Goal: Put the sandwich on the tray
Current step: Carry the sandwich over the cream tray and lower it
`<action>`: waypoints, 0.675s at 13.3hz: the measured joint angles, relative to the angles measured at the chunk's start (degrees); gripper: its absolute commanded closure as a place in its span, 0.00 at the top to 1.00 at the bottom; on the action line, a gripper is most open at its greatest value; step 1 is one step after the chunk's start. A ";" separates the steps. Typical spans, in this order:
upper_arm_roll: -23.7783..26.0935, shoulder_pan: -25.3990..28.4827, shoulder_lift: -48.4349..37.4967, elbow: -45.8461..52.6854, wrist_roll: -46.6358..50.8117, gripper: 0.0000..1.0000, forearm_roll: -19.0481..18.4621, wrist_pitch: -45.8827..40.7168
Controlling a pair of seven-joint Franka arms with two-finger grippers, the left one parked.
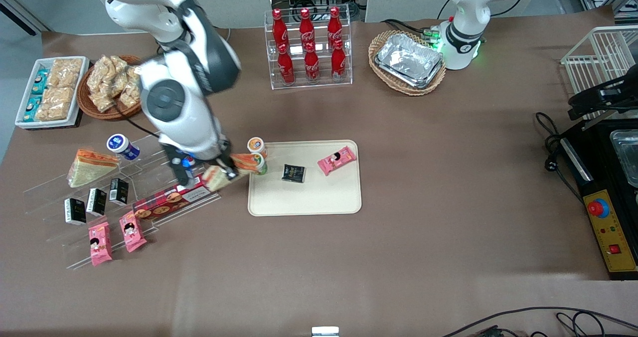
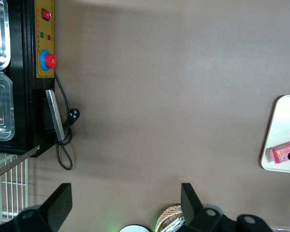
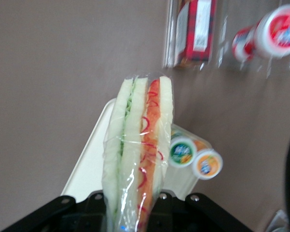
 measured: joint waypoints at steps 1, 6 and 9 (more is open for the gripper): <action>-0.02 1.20 2.67 1.21 2.64 0.06 1.35 1.63; -0.05 6.61 13.98 3.32 15.28 0.06 2.62 16.74; -0.07 8.12 19.41 4.90 19.91 0.06 2.65 23.07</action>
